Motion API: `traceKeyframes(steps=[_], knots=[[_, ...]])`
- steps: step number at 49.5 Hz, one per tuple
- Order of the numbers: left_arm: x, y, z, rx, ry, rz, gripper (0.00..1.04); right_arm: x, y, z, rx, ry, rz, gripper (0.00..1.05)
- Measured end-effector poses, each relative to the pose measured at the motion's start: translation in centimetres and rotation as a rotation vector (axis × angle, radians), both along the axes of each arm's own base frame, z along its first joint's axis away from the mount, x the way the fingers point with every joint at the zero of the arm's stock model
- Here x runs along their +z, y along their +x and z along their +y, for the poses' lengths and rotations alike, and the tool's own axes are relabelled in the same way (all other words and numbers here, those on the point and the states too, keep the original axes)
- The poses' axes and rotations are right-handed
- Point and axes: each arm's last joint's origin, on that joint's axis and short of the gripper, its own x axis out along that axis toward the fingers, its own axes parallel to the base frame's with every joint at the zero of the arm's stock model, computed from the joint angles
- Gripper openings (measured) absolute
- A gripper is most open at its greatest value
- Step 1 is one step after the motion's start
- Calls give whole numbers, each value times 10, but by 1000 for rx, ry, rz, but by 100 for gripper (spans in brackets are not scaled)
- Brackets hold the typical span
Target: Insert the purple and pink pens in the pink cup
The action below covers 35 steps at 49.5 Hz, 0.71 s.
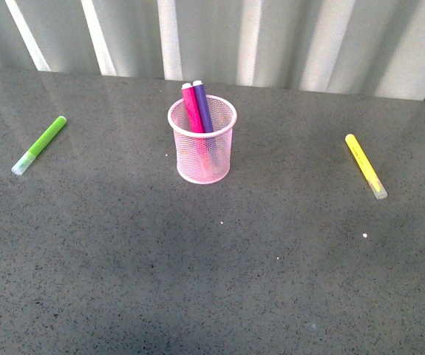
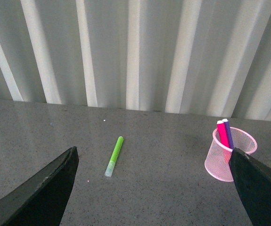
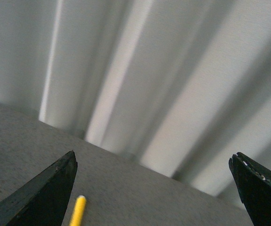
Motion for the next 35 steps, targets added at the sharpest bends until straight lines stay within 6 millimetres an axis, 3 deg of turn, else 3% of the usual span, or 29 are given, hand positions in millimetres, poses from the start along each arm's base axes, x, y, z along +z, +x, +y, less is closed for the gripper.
traceKeyframes(steps=[10,13,18,31,35], knots=[[0,0,0,0,0,0,98,10,-35,-32,-83,52,-18,98],[0,0,0,0,0,0,98,13,-47,-39,-85,180,21,86],[0,0,0,0,0,0,98,-4,-73,-35,-94,320,59,63],[0,0,0,0,0,0,98,-2,-103,-18,-93,366,57,4],[0,0,0,0,0,0,98,-2,-110,-14,-91,369,55,3]])
